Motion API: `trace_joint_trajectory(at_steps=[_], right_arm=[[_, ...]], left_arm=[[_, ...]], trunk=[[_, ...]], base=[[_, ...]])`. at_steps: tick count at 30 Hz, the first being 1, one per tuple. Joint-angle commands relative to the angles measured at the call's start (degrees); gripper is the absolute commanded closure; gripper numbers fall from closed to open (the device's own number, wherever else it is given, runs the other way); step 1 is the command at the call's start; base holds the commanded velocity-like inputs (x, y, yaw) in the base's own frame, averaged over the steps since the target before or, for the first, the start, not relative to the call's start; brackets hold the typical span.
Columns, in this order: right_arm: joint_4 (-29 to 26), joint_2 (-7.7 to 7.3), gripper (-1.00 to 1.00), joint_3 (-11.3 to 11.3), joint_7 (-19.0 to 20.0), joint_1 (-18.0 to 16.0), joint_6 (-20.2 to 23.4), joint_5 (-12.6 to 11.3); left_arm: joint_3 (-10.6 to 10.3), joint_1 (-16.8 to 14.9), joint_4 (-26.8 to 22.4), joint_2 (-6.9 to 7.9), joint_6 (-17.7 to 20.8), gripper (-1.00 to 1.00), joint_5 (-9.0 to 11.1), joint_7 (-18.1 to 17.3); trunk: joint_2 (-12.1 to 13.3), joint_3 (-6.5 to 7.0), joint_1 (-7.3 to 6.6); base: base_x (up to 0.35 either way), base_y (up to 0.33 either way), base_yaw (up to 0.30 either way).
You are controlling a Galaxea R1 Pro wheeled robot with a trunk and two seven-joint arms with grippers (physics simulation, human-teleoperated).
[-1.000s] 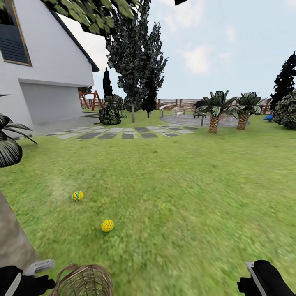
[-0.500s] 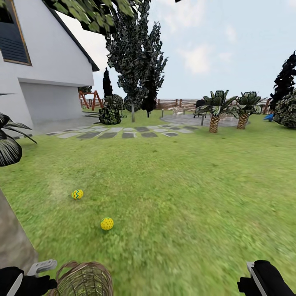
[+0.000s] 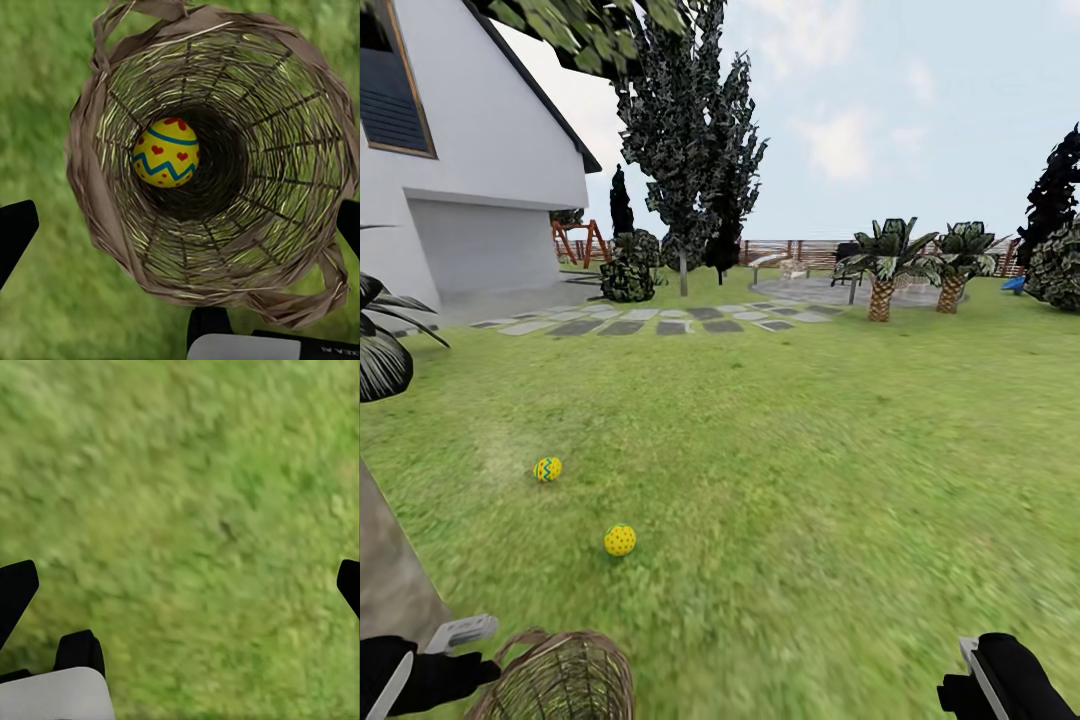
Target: Take the three Easter eggs out of the wicker basket on the lawn in the garden, then place them on the lawn next to a single tree (choose any tree) so that all three eggs are next to the same tree and none are left in the basket.
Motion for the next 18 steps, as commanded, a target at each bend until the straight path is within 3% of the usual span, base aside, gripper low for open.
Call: trace_joint_trajectory(at_steps=[1, 18], right_arm=[[-0.1, 0.01, -1.00, -0.1, 0.4, 0.0, 0.2, 0.5], [0.0, 0.10, -1.00, 0.0, 0.4, 0.0, 0.2, 0.6]], left_arm=[[0.1, 0.0, -0.1, -0.07, 0.3, -1.00, 0.1, -0.1], [0.0, 0.0, 0.2, -0.58, 0.2, -1.00, 0.1, 0.2]], trunk=[[-0.5, -0.25, 0.22], [-7.3, -3.30, 3.96]], base=[[0.000, 0.000, 0.000], [0.000, 0.000, 0.000]])
